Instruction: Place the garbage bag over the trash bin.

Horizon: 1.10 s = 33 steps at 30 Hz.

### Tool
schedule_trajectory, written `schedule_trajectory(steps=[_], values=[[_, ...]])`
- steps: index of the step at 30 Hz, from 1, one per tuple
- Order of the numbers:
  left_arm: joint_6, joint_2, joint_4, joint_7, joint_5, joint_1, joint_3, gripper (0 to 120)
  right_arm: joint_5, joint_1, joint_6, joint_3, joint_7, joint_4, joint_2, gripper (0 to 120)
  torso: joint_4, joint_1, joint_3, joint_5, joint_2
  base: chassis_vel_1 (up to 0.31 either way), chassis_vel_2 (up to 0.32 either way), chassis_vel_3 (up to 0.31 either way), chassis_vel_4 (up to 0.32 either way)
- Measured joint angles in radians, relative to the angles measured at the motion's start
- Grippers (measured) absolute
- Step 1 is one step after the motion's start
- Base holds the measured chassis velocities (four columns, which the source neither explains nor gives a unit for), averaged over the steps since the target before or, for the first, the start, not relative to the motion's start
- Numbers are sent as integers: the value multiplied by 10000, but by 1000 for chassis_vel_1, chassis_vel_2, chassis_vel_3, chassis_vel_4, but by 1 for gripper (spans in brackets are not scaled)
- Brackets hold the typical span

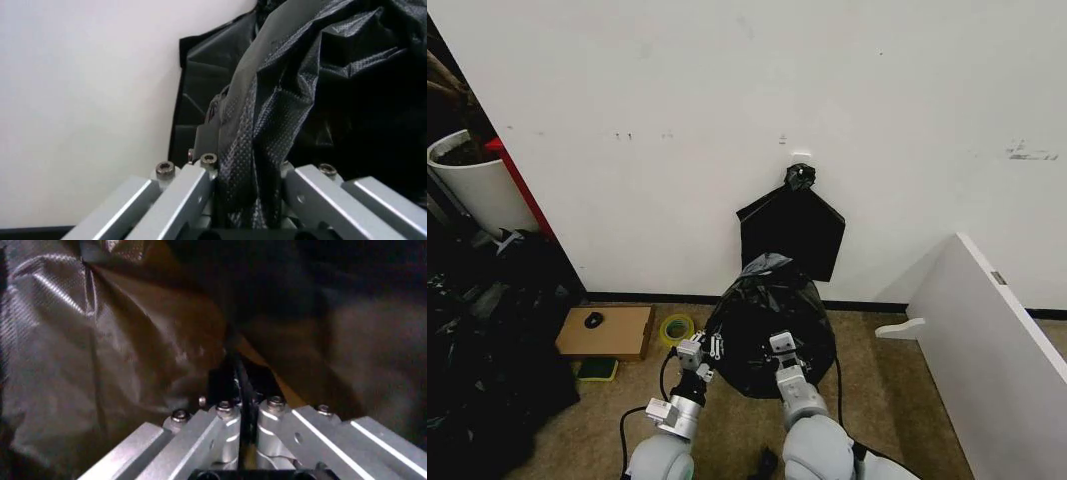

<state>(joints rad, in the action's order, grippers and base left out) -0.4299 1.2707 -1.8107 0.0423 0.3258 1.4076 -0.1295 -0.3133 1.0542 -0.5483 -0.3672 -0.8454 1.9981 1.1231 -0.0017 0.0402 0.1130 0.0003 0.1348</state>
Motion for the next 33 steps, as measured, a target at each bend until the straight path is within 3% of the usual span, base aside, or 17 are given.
schedule_trajectory(steps=[22,30,33], values=[[-629,-242,-134,-562,-605,324,-150,3,-718,-1235,-61,-260,-72,-2067,1179,0,1,0,0,0,0,0,0,0,0],[-761,-261,-62,-584,-684,286,-501,3,-820,-1240,-62,-312,48,-1887,1070,0,1,0,0,0,0,0,0,0,0],[-681,-238,3,-423,-560,145,-767,3,-825,-981,76,-311,476,-1303,673,0,0,0,0,2,0,0,0,0,0]])
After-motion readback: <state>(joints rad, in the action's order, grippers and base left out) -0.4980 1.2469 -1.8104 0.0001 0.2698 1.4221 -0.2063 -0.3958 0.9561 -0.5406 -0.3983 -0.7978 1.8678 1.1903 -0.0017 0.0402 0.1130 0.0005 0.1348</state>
